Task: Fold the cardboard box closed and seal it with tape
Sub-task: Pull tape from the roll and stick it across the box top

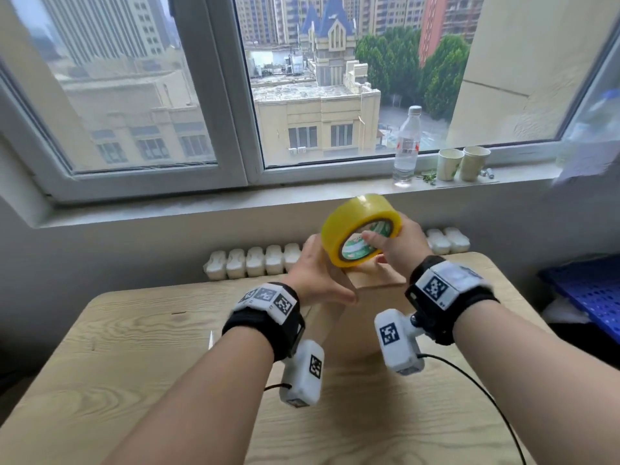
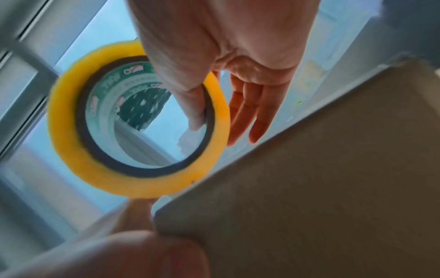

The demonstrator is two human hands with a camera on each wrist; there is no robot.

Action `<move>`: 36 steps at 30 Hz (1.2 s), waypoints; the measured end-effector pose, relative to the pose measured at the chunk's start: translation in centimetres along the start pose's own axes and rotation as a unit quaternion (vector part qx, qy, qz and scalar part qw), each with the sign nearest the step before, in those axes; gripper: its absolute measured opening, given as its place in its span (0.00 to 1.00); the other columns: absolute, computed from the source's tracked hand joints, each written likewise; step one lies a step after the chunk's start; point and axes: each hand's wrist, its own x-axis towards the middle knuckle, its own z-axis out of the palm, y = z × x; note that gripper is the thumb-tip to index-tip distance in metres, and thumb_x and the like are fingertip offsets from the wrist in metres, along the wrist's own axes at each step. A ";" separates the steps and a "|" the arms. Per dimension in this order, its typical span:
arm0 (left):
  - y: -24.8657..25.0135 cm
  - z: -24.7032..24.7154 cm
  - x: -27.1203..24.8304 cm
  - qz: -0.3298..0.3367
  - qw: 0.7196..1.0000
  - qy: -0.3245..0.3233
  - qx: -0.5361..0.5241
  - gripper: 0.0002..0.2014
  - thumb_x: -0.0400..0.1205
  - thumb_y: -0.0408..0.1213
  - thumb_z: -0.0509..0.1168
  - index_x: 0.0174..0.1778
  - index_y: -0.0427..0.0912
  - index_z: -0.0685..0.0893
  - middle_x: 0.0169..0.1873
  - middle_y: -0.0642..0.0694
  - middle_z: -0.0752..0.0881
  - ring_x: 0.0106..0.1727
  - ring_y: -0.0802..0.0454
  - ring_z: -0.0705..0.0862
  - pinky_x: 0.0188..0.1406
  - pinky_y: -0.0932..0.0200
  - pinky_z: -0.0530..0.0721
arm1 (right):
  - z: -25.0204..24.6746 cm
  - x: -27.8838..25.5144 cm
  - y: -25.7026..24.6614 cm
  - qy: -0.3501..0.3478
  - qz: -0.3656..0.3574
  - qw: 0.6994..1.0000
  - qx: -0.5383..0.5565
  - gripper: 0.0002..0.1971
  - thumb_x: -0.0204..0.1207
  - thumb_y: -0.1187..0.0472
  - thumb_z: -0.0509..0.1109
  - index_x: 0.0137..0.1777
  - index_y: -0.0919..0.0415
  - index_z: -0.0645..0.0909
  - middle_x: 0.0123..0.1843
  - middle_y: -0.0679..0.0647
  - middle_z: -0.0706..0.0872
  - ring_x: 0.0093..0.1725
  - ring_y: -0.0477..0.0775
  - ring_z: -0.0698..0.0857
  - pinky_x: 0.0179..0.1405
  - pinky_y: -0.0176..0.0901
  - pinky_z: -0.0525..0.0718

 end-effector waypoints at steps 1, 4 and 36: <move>-1.1 0.4 -0.5 -0.006 1.000 -0.001 -0.004 0.50 0.56 0.41 0.84 0.73 0.50 0.66 0.65 0.51 0.67 0.66 0.56 0.72 0.60 0.67 0.73 | 0.7 -0.5 0.0 -0.018 -0.010 0.999 -0.025 0.10 0.74 0.62 0.75 0.48 0.51 0.77 0.45 0.52 0.85 0.51 0.60 0.87 0.54 0.63 0.86; -4.0 1.2 -1.9 -0.029 0.999 0.018 -0.036 0.53 0.53 0.43 0.84 0.74 0.49 0.66 0.67 0.50 0.67 0.69 0.55 0.72 0.60 0.71 0.73 | 2.8 -1.9 0.5 -0.039 -0.022 0.995 -0.084 0.08 0.77 0.59 0.72 0.50 0.51 0.75 0.44 0.50 0.83 0.49 0.56 0.84 0.51 0.54 0.84; -7.8 2.7 -3.2 -0.107 0.984 0.013 -0.139 0.44 0.62 0.47 0.84 0.70 0.59 0.64 0.62 0.60 0.69 0.65 0.60 0.69 0.64 0.59 0.69 | 3.4 -2.3 3.6 -0.037 0.003 0.977 -0.210 0.11 0.79 0.52 0.69 0.53 0.60 0.83 0.52 0.60 0.87 0.55 0.62 0.83 0.50 0.45 0.76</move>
